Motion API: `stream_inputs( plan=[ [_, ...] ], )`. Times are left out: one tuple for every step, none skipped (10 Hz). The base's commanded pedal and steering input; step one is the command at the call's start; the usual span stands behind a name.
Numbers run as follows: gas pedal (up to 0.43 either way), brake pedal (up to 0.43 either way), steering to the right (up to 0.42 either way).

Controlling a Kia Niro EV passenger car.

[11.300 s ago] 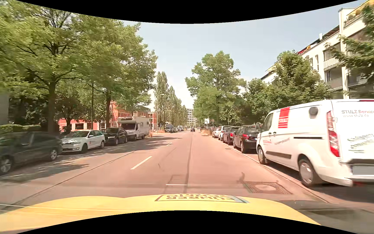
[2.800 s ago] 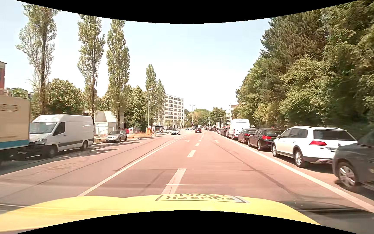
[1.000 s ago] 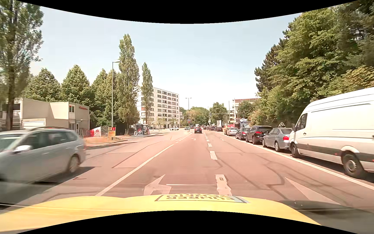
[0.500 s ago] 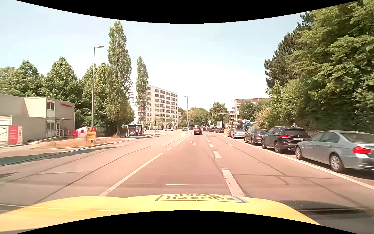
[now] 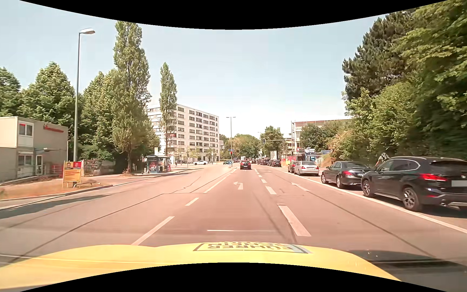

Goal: Follow the waypoints while adhering to traffic rules and regulations

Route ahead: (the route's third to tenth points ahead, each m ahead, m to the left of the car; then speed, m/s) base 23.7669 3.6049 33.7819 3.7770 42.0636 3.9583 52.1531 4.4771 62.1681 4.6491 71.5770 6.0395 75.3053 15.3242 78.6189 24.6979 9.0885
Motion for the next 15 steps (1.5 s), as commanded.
stream_inputs(
  plan=[
    [0.000, 0.177, 0.006],
    [0.000, 0.177, 0.007],
    [0.000, 0.177, 0.007],
    [0.000, 0.177, 0.007],
    [0.000, 0.177, 0.007],
    [0.000, 0.177, 0.007],
    [0.000, 0.177, 0.007],
    [0.000, 0.171, 0.007],
    [0.000, 0.177, 0.007],
    [0.000, 0.171, 0.007],
    [0.000, 0.177, 0.007],
    [0.000, 0.177, 0.007],
    [0.000, 0.177, 0.007],
    [0.000, 0.183, 0.008],
    [0.000, 0.183, 0.009]
  ],
)
